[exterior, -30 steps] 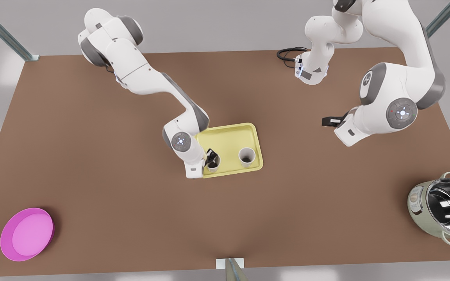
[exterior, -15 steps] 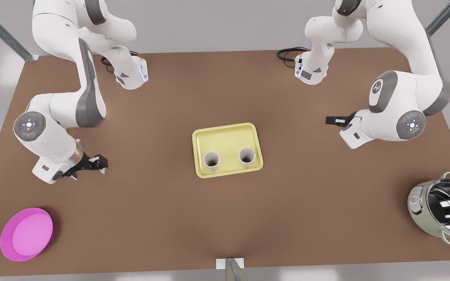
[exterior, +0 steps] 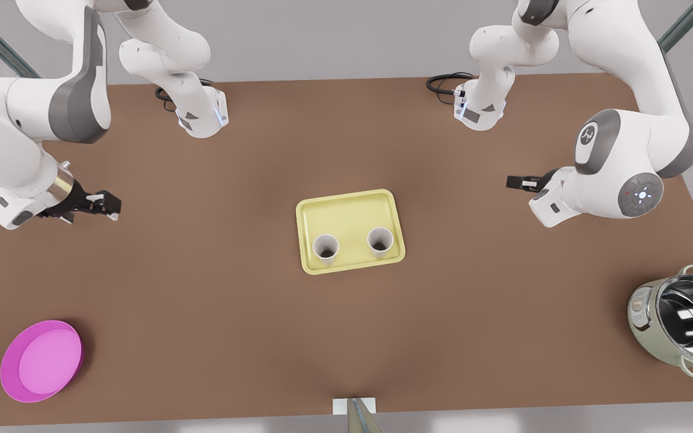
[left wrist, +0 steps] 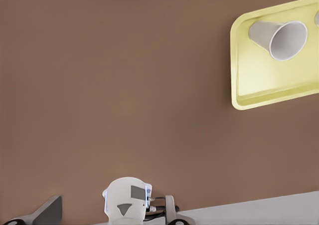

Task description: Use both arms to respectively pick up the white IKEA cups from the middle-left and middle-right positions, then place the white IKEA cups onto the middle-middle tray, ensuring that the cups remain upright and do not tip over

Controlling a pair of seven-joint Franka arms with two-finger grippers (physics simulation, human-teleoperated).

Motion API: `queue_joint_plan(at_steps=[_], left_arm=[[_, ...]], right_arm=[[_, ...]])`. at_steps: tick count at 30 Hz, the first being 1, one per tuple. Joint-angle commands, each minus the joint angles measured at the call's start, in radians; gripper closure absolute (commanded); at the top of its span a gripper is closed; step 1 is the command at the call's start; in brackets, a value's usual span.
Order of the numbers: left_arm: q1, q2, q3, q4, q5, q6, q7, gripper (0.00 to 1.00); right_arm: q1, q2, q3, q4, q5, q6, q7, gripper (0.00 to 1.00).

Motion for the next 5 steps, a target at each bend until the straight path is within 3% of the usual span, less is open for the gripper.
queue_joint_plan(at_steps=[1,5], left_arm=[[0.0,-0.001,0.0,0.001,0.0,-0.005,0.018,0.0],[0.0,0.0,0.0,0.001,0.001,-0.005,0.018,0.0]], right_arm=[[-0.007,0.0,-0.001,0.0,0.014,-0.028,0.049,0.0],[-0.021,-0.004,0.002,0.002,0.017,-0.042,0.049,0.0]])
